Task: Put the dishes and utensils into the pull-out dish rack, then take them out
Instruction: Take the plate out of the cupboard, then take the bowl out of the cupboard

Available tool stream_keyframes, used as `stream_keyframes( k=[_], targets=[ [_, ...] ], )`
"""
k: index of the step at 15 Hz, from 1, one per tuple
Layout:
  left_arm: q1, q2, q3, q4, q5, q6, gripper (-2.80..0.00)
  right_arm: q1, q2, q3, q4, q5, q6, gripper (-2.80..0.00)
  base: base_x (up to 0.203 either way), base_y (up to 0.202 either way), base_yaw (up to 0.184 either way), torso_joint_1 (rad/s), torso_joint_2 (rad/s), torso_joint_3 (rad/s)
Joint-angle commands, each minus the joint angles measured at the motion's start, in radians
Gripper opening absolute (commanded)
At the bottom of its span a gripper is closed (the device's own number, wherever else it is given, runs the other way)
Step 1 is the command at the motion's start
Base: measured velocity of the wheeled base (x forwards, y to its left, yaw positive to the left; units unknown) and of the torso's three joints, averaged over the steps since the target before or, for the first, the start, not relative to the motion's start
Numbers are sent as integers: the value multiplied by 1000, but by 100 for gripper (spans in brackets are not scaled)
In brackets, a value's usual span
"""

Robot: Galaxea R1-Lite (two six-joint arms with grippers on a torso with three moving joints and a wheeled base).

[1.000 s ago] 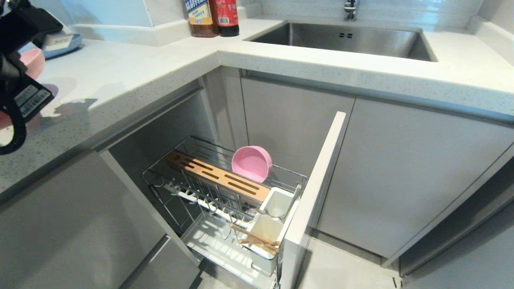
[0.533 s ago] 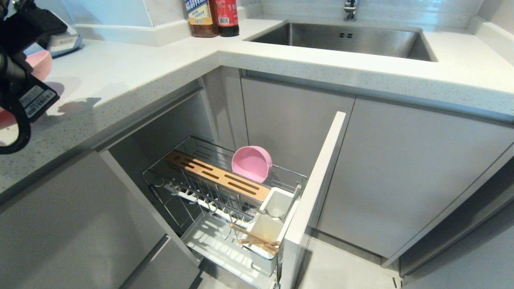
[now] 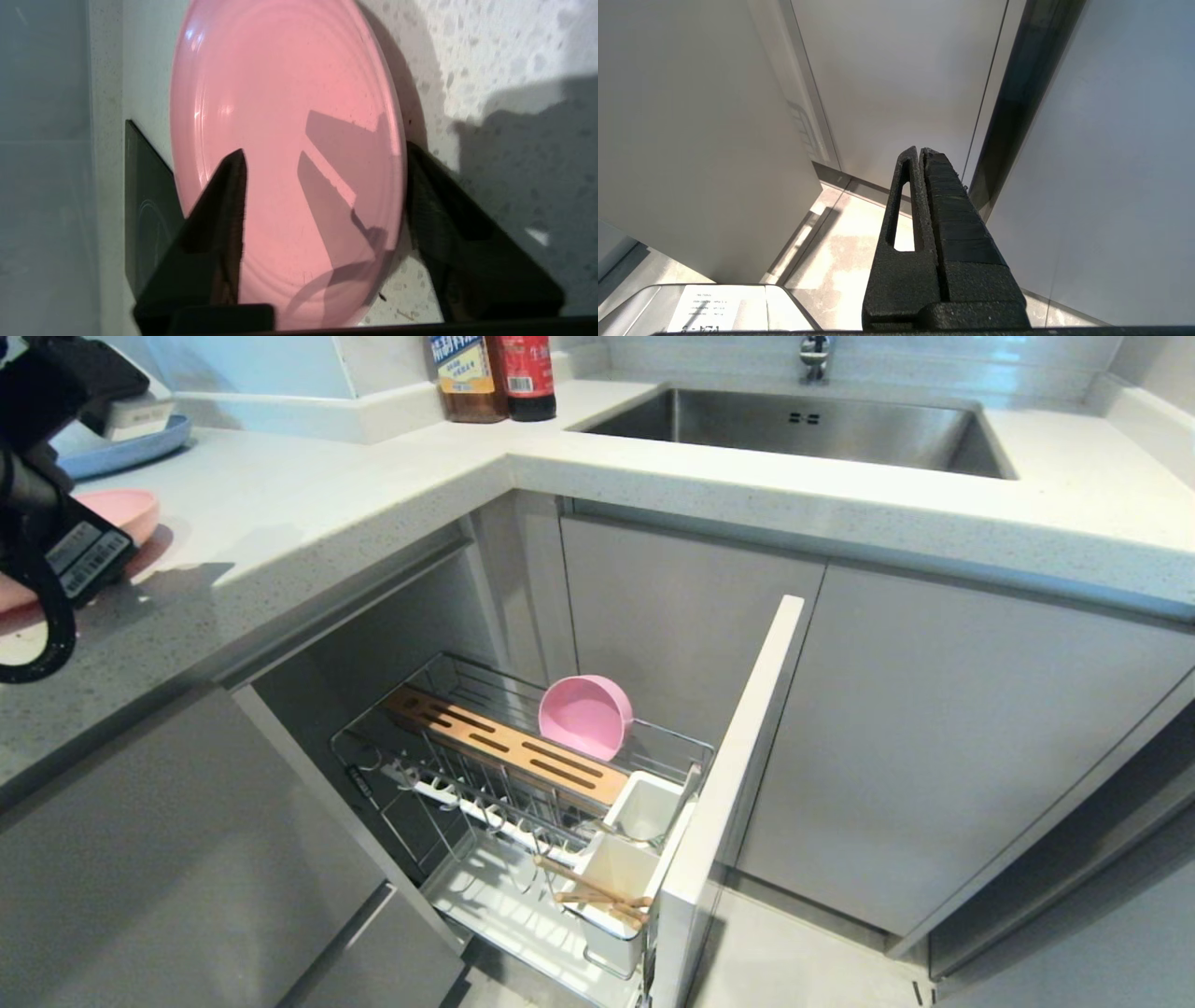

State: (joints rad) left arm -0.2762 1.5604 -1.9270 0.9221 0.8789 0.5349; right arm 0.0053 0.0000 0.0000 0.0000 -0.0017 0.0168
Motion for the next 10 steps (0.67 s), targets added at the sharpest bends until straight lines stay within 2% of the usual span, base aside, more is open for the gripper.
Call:
stream_keyframes(
  k=[1,5,7,10],
  targets=[
    [-7,-6,0,-25,-8,1,0,1,0,2,0,0,0,-280,0,0,0,0,0,0],
    [-31,-28,0,-220,-154,-19,0,1,0,2,0,0,0,-280,0,0,0,0,0,0],
    [-39,-34,0,-297,-211,-86,0,0,0,2,0,0,0,-280,0,0,0,0,0,0],
    [-68,-40,2,-437,-258,-196,0,1,0,2,0,0,0,-280,0,0,0,0,0,0]
  ],
)
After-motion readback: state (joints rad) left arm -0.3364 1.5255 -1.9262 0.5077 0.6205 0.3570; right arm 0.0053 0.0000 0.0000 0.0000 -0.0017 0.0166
